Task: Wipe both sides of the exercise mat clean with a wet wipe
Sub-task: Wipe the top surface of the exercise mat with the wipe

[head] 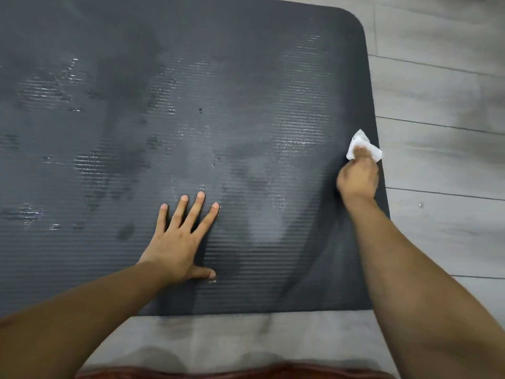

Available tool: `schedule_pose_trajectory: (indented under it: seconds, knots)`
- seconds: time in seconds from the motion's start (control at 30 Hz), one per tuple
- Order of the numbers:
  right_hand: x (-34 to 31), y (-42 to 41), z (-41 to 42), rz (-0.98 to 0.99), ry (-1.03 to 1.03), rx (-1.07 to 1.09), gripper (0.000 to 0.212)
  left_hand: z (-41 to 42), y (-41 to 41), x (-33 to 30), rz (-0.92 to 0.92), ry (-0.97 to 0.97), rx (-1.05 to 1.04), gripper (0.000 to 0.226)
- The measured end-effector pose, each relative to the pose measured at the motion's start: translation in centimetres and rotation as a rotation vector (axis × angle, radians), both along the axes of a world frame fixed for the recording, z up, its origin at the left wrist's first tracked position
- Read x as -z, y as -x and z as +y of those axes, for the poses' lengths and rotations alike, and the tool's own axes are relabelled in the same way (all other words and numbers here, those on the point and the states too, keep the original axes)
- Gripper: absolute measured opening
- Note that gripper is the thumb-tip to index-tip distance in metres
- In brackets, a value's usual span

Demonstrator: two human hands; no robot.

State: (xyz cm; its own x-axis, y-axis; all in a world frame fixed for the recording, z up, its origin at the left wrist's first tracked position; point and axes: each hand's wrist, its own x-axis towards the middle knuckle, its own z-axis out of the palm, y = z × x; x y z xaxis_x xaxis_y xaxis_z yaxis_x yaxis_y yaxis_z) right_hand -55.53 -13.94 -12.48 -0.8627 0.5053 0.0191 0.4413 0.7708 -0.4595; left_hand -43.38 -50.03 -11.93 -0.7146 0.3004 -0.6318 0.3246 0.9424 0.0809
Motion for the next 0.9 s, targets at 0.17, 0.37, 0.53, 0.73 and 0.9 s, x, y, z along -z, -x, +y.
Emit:
schedule_pose_trajectory:
  seconds: [0.17, 0.37, 0.53, 0.73, 0.9]
  knots:
    - [4.5, 1.0, -17.0, 0.144, 0.063, -0.615, 0.025, 0.1, 0.0, -0.1, -0.008, 0.022, 0.003, 0.14]
    - [4.3, -1.4, -16.4, 0.006, -0.005, -1.009, 0.046, 0.0, 0.0, -0.1, 0.006, 0.008, -0.005, 0.139]
    - [0.7, -4.3, -0.1, -0.047, 0.062, -0.015, 0.043, -0.1, 0.0, 0.1, 0.008, -0.018, -0.022, 0.14]
    - [2.1, -5.4, -9.8, -0.037, 0.118, -0.259, 0.043, -0.2, -0.1, -0.1, 0.019, -0.043, -0.035, 0.14]
    - [3.2, -8.6, -19.7, 0.06, 0.082, -0.913, 0.052, -0.2, -0.2, -0.1, 0.05, -0.068, -0.054, 0.141]
